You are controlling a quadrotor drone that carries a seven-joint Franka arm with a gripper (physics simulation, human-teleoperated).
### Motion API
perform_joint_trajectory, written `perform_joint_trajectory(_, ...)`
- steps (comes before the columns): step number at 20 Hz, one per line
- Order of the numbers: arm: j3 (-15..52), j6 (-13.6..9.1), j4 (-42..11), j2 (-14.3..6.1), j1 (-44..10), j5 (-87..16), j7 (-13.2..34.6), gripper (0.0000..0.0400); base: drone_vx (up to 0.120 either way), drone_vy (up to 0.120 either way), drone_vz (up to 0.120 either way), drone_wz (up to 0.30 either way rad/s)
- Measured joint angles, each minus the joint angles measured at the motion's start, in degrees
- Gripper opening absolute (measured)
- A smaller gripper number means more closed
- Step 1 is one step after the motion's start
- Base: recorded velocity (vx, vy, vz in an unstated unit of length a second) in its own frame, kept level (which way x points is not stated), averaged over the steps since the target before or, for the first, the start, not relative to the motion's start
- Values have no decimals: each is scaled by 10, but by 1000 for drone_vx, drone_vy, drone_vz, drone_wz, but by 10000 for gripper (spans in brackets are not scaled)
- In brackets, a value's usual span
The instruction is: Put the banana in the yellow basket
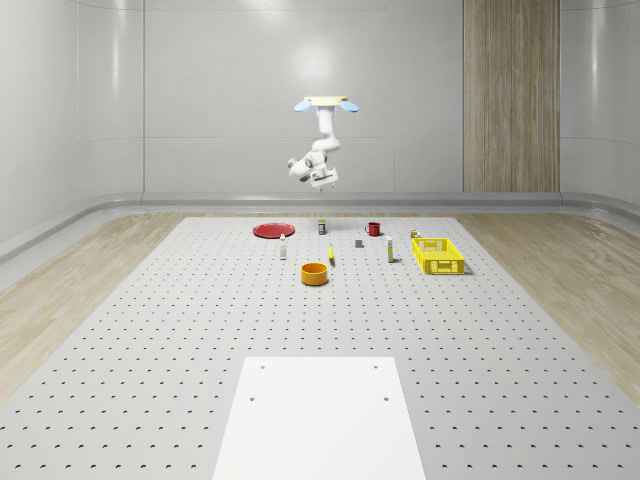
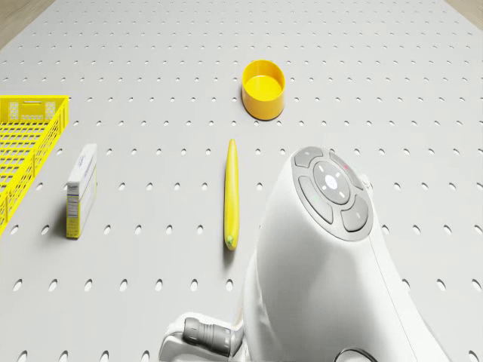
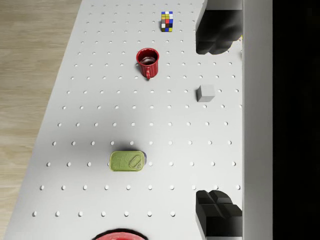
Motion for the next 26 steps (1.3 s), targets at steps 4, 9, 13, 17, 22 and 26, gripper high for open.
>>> perform_joint_trajectory(4,28,-23,-10,-22,-57,-31,37,400,60,0,-120,0)
perform_joint_trajectory(9,46,-30,-13,-43,-95,-41,63,400,0,0,-120,0)
perform_joint_trajectory(13,56,-27,-13,-58,-111,-40,75,400,40,0,-120,0)
perform_joint_trajectory(17,62,-19,-13,-71,-121,-35,83,400,120,0,-120,0)
perform_joint_trajectory(22,69,-7,-12,-87,-129,-28,90,400,120,0,-120,0)
perform_joint_trajectory(26,73,3,-11,-99,-135,-22,95,400,120,0,-120,0)
